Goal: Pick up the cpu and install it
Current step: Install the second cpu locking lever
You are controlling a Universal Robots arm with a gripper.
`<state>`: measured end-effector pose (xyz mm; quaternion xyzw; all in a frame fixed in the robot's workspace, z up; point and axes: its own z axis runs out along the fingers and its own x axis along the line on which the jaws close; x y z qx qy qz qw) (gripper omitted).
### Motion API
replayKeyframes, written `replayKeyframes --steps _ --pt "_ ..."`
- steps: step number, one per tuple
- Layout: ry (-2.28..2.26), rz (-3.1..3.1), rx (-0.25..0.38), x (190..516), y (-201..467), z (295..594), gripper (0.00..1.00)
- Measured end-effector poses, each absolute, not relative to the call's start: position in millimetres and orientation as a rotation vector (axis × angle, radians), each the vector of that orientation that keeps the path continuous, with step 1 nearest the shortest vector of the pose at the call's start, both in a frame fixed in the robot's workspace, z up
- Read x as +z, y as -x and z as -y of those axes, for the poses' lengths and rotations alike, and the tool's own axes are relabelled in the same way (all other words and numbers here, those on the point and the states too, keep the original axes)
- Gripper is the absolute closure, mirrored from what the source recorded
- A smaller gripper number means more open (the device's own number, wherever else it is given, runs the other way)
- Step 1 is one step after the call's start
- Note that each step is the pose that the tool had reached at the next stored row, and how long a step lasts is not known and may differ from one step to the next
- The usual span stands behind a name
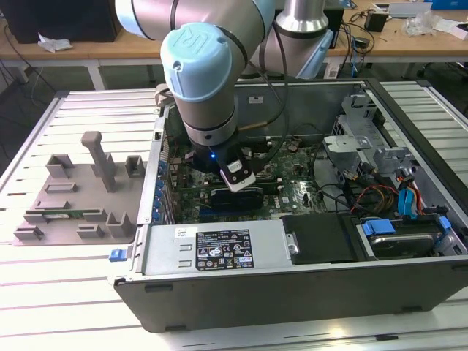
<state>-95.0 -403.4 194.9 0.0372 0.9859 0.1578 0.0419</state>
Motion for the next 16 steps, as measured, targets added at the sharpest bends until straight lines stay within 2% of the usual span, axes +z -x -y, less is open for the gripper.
replayKeyframes --steps 9,16 --pt "-0.114 -3.018 0.477 195 95 401 0.89" --pt "-0.113 -3.021 0.451 215 95 400 0.89"
